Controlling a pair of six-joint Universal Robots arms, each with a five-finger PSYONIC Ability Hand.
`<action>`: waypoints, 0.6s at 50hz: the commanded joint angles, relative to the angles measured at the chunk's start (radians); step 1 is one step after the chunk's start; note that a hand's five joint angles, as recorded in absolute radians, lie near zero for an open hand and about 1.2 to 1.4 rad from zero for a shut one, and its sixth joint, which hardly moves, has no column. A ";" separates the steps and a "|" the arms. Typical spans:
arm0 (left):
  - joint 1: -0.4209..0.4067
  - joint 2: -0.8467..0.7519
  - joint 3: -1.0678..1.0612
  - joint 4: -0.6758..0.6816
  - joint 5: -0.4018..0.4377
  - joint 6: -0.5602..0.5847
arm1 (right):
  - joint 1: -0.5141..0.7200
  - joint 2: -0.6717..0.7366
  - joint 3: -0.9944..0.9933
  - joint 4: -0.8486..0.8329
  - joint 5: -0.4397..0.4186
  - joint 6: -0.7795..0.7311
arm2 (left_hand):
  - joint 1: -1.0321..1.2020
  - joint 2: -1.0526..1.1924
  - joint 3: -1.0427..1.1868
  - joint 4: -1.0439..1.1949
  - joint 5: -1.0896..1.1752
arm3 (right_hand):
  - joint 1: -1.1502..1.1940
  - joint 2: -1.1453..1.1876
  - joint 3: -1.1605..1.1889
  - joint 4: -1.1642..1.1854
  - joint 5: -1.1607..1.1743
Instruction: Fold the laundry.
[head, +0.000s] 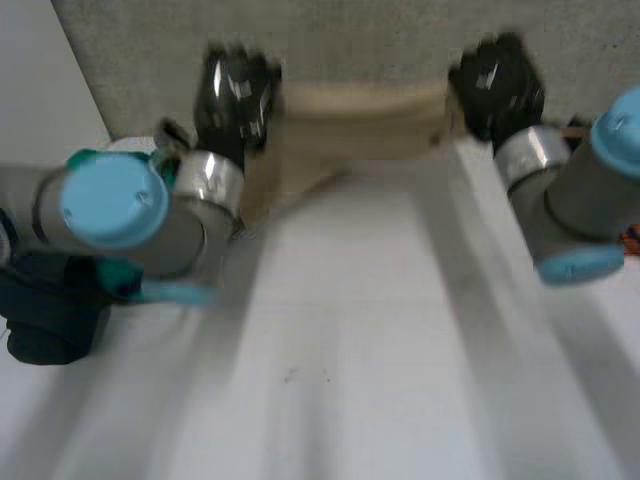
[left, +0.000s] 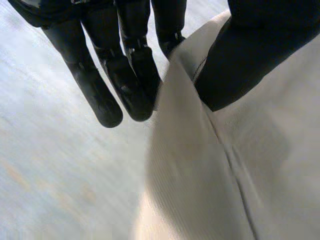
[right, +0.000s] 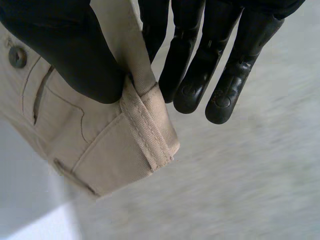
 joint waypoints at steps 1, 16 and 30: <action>-0.046 -0.020 -0.199 -0.134 -0.006 0.005 | 0.000 0.086 0.144 0.093 -0.001 -0.005 | 0.250 0.198 0.203 0.193 0.227 | 0.410 0.215 0.209 0.207 0.242; -0.152 0.327 -0.501 -0.570 -0.019 0.008 | -0.023 -0.224 0.379 0.684 -0.022 -0.035 | 0.250 0.198 0.203 0.193 0.227 | 0.410 0.215 0.209 0.207 0.242; -0.285 0.408 -0.566 -0.949 -0.081 -0.009 | -0.207 -0.439 0.661 0.949 -0.139 -0.287 | -0.488 -0.539 -0.535 -0.544 -0.511 | 0.410 0.215 0.209 0.207 0.242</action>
